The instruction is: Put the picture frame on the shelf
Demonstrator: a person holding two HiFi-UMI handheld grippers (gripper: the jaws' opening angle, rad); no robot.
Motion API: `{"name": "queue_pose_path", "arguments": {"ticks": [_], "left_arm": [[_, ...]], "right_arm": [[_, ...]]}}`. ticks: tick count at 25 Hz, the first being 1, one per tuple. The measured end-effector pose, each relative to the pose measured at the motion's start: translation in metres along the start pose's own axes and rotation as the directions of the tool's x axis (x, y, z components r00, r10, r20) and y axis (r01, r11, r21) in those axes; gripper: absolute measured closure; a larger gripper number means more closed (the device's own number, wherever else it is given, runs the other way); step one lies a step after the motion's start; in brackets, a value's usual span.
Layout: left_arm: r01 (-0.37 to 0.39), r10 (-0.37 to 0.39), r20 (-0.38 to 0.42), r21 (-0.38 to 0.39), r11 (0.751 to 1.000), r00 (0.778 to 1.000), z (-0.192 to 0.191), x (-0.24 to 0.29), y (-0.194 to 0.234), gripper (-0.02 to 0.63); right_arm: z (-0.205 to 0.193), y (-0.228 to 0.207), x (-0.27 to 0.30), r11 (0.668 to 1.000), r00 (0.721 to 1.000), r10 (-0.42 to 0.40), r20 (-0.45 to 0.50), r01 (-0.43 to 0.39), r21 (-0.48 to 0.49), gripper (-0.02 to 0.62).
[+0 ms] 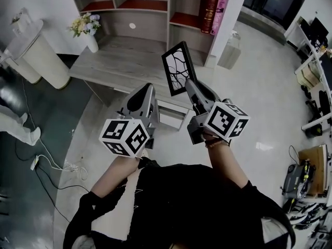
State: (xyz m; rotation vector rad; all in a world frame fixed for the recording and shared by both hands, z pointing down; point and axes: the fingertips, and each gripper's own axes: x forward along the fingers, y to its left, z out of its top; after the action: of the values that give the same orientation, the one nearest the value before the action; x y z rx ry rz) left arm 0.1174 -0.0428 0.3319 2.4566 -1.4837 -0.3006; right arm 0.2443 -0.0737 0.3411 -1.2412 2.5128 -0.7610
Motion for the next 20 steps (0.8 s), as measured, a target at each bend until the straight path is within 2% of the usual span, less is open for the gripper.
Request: {"name": "queue_pose_path", "arguments": {"ticks": [11, 20], "left_arm": [[0.033, -0.034, -0.01, -0.036, 0.999, 0.999, 0.035, 0.048, 0.09, 0.595], [0.052, -0.052, 0.01, -0.019, 0.998, 0.999, 0.074, 0.078, 0.16, 0.595]], "right_arm": [[0.015, -0.008, 0.091, 0.997, 0.996, -0.069, 0.051, 0.067, 0.027, 0.518], [0.028, 0.003, 0.168, 0.996, 0.993, -0.085, 0.081, 0.084, 0.012, 0.518]]}}
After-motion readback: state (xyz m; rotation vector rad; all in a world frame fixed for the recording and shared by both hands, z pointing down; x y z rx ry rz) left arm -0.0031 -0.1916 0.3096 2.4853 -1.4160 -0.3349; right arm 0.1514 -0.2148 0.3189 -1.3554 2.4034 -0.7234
